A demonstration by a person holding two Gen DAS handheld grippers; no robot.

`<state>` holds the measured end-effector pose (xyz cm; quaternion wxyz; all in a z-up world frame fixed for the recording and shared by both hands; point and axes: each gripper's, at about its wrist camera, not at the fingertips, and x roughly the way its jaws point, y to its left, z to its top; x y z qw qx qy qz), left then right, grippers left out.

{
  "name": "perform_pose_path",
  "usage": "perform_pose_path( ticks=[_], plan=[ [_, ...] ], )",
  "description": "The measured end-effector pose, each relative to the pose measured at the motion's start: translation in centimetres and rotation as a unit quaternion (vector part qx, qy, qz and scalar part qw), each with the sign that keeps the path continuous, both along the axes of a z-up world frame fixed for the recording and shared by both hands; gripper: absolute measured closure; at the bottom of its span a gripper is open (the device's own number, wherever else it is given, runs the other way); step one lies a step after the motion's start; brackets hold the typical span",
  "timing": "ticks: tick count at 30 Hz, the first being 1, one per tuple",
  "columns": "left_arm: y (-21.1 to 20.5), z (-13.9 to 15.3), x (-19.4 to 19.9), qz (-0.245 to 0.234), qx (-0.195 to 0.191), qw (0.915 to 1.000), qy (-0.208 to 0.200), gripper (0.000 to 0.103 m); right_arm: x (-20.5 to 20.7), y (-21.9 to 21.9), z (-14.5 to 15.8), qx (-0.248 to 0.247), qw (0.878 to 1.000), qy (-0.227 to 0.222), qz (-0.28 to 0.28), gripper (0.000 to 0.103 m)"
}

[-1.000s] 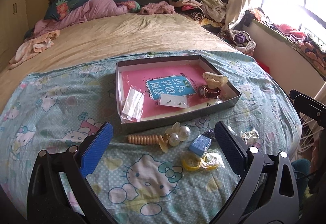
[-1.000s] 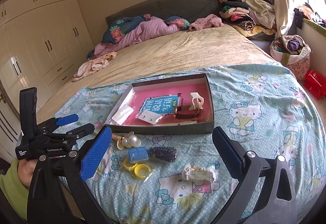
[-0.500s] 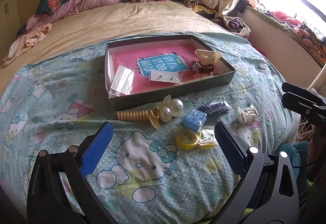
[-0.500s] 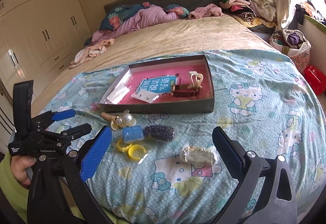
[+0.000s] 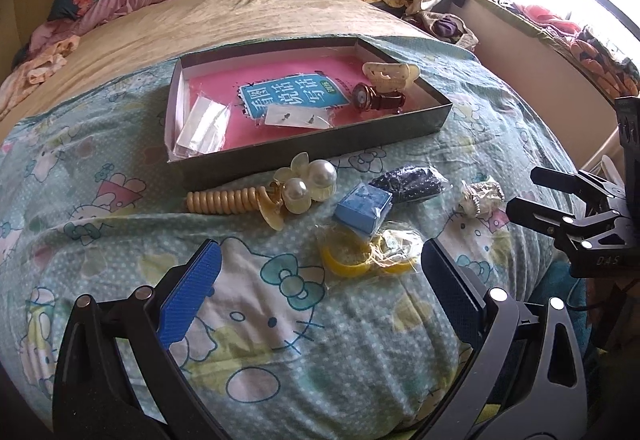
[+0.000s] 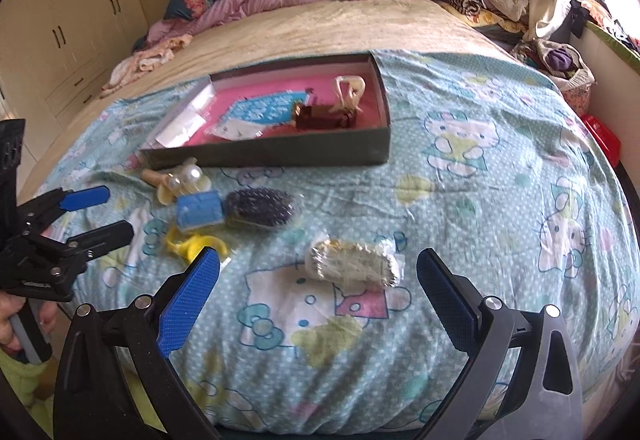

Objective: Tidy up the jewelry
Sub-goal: 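Grasp the blue gift box with left tool while right tool grasps the gold chain, then carry the gift box with left tool while right tool carries the chain over the box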

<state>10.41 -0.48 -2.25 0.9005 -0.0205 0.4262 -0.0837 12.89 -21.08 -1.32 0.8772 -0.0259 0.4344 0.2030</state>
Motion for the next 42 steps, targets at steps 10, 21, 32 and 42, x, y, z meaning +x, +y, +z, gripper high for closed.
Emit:
perform_pose_path(
  ticks=[10,21,32,42],
  plan=[
    [-1.1,-2.1,2.3,-0.023,-0.008,0.9996,0.015,0.010,2.9,-0.1,-3.9,-0.053,0.996,0.058,-0.033,0.005],
    [-2.6,-3.5,4.4,-0.045,-0.007,0.9986,0.027,0.019,5.3,1.1,-5.6,-0.078,0.993,0.086,-0.019,0.004],
    [-3.9,-4.1,5.8,-0.058,0.009,0.9978,0.030,0.046,4.0,-0.5,-4.5,-0.013,0.998,0.069,-0.001,0.033],
    [-4.1,-3.9,5.3,-0.066,-0.001,0.9974,0.026,0.065,2.4,-2.5,-2.1,0.072,0.997,0.032,0.010,0.034]
  ],
)
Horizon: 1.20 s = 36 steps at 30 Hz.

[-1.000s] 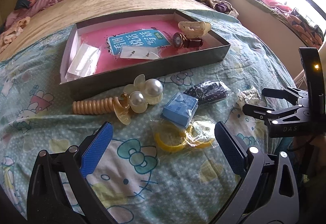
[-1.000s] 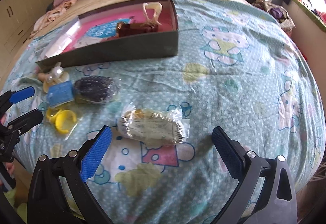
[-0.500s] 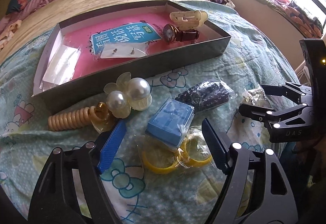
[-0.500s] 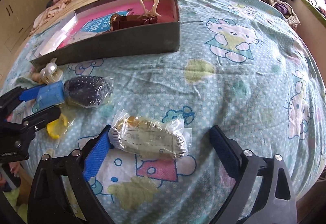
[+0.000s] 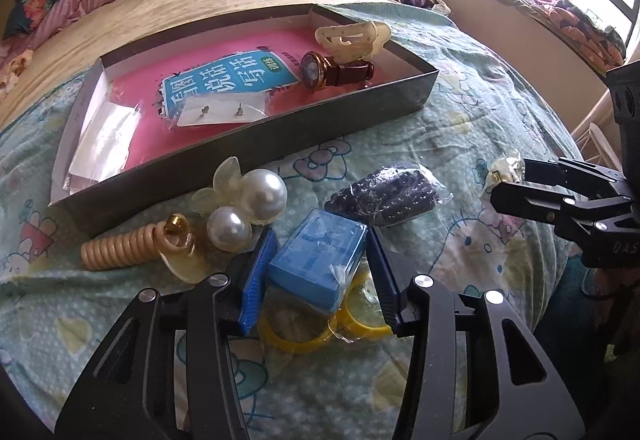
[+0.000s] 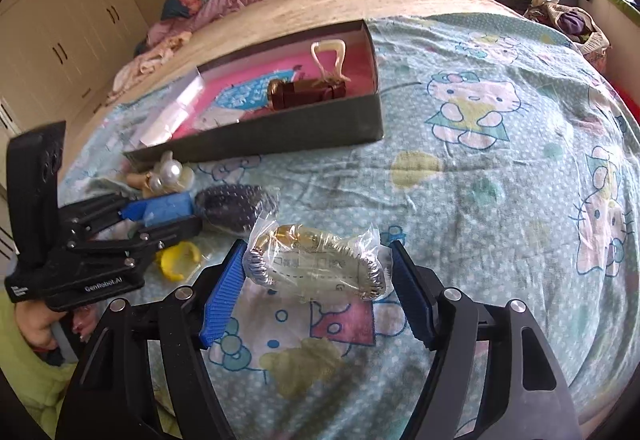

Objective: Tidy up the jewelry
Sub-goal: 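Carry the gift box with left tool while right tool carries the chain over the box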

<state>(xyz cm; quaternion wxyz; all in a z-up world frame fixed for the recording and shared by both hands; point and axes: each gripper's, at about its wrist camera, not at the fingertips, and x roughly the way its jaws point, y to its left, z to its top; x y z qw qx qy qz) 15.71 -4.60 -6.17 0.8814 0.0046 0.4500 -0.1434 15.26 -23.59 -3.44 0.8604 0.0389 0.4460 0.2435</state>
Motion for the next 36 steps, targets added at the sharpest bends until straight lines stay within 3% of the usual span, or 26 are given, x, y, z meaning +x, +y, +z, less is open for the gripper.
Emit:
perform_pose_path(
  ticks=[9,23,36],
  plan=[
    [0.9,2.3,-2.2,0.005,-0.013,0.9997,-0.021,0.065,-0.8,-1.5,1.6,0.052,0.998,-0.027,-0.010,0.034],
    [3.2,5.4,-2.9,0.032,-0.021,0.9978,-0.054,0.065,-2.1,-0.2,3.6,0.045,0.997,-0.069,0.001,0.034],
    [4.7,7.1,-1.1,0.050,-0.025,0.9954,-0.078,0.065,-1.1,1.7,6.8,0.039,0.993,-0.115,0.017,0.034]
  ],
)
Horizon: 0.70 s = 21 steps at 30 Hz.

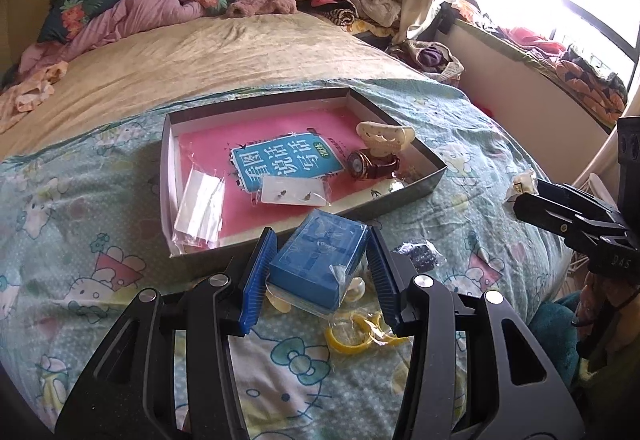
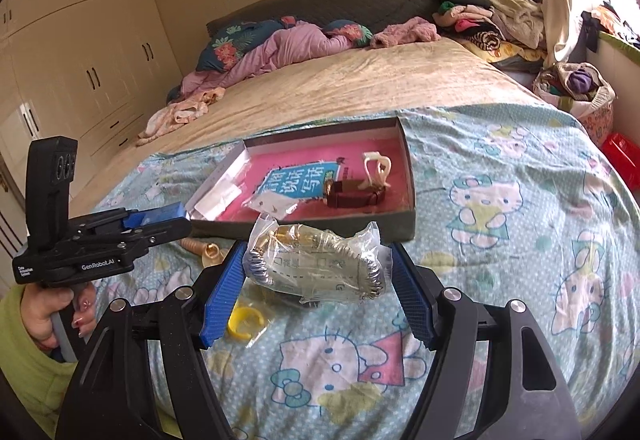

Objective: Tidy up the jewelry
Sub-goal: 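Carry the gift box with left tool while right tool carries the chain over the box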

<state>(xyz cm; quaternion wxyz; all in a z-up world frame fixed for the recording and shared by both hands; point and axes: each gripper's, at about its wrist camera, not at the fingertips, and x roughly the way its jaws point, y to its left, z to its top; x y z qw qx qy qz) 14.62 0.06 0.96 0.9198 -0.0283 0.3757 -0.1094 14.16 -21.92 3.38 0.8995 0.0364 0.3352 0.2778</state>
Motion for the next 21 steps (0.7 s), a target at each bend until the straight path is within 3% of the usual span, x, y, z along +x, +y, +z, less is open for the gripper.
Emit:
perform_pose_path(
  ticks=[21],
  plan=[
    [0.1,3.2,6.0,0.016,-0.010,0.9993,-0.034,0.065,5.2,2.6,5.7,0.005,0.998,-0.055,0.016,0.034]
  ],
)
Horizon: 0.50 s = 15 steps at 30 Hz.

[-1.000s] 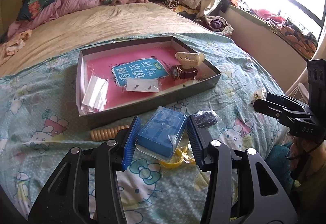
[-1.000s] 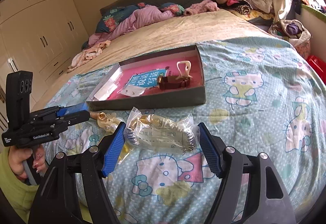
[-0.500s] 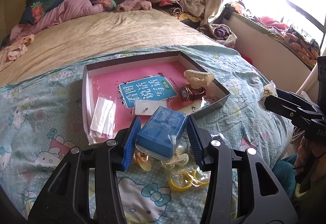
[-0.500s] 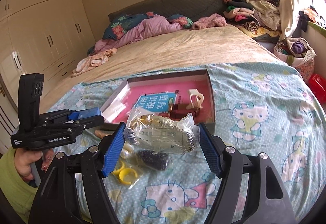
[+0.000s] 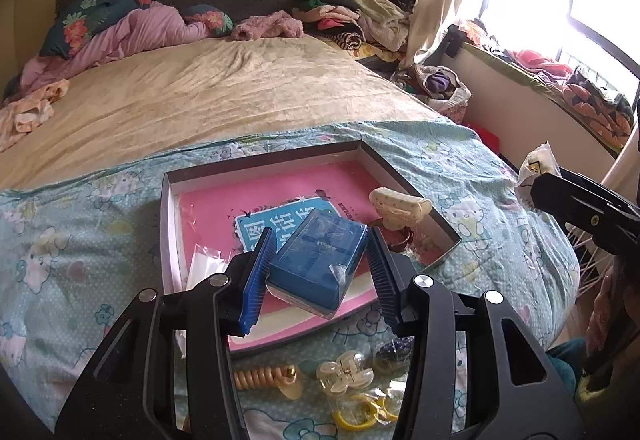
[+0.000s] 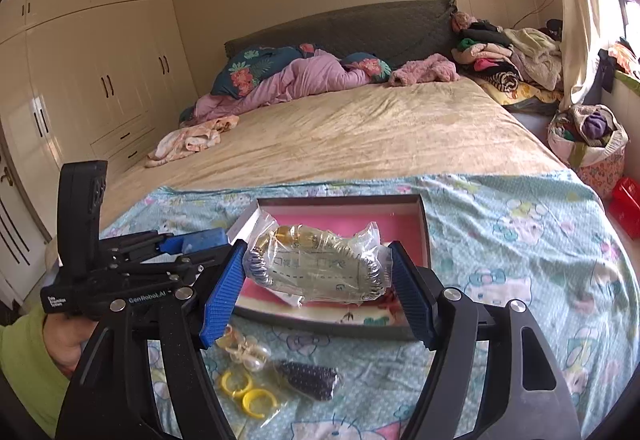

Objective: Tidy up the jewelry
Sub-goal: 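Carry the gift box with left tool while right tool carries the chain over the box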

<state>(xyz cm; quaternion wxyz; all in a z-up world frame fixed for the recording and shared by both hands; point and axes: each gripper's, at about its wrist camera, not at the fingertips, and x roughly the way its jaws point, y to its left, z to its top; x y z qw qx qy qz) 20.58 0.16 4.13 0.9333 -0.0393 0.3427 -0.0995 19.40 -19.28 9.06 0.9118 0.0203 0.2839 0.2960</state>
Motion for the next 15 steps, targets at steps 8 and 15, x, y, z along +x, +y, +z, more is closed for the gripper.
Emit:
perform_pose_path(
  ticks=[8,15],
  plan=[
    [-0.5,-0.4,2.6,0.002,-0.001,1.0000,0.003,0.065,2.5,-0.3,-0.6,-0.002,1.000,0.011,-0.012,0.034],
    [-1.4,-1.8,4.2,-0.001,0.002,0.9999,0.014,0.065,4.4,-0.7,-2.5,-0.005,0.999,0.030,-0.025,0.034]
  ],
)
